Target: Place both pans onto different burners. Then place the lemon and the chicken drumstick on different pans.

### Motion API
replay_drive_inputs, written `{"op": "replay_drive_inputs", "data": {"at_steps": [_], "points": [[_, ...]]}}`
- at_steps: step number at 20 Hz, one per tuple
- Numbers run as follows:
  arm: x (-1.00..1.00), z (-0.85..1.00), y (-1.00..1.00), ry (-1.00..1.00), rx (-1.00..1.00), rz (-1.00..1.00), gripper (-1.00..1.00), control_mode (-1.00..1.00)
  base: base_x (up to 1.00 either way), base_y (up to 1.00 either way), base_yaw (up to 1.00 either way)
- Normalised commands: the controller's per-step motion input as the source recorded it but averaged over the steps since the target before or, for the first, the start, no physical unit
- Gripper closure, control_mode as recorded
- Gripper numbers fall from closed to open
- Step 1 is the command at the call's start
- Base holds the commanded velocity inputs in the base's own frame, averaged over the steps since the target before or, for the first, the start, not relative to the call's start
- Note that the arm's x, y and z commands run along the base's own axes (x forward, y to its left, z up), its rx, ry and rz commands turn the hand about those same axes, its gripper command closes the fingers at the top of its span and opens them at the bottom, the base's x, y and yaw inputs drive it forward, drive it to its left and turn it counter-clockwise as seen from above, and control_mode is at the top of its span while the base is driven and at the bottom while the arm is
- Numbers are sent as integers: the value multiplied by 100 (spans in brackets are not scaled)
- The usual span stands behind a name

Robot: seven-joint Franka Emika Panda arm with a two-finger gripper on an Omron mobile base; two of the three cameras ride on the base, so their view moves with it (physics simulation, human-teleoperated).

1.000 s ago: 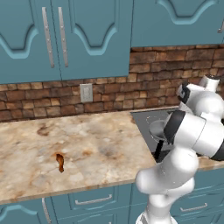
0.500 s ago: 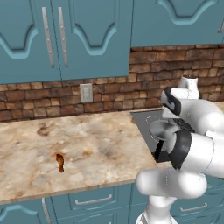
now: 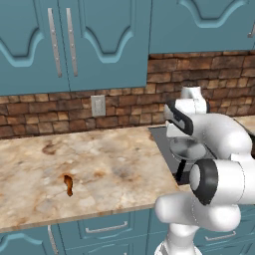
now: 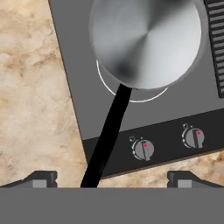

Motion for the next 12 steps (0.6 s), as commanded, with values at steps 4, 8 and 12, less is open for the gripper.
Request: {"op": "replay_drive_inputs", "data": {"at_steps": [4,8,12], "points": [[-2,3,63,11,0,0,-100,-100,0,0,0],[-4,0,66,6,0,0,-100,-100,0,0,0],[-1,0,70,2,0,0,-100,-100,0,0,0]]}}
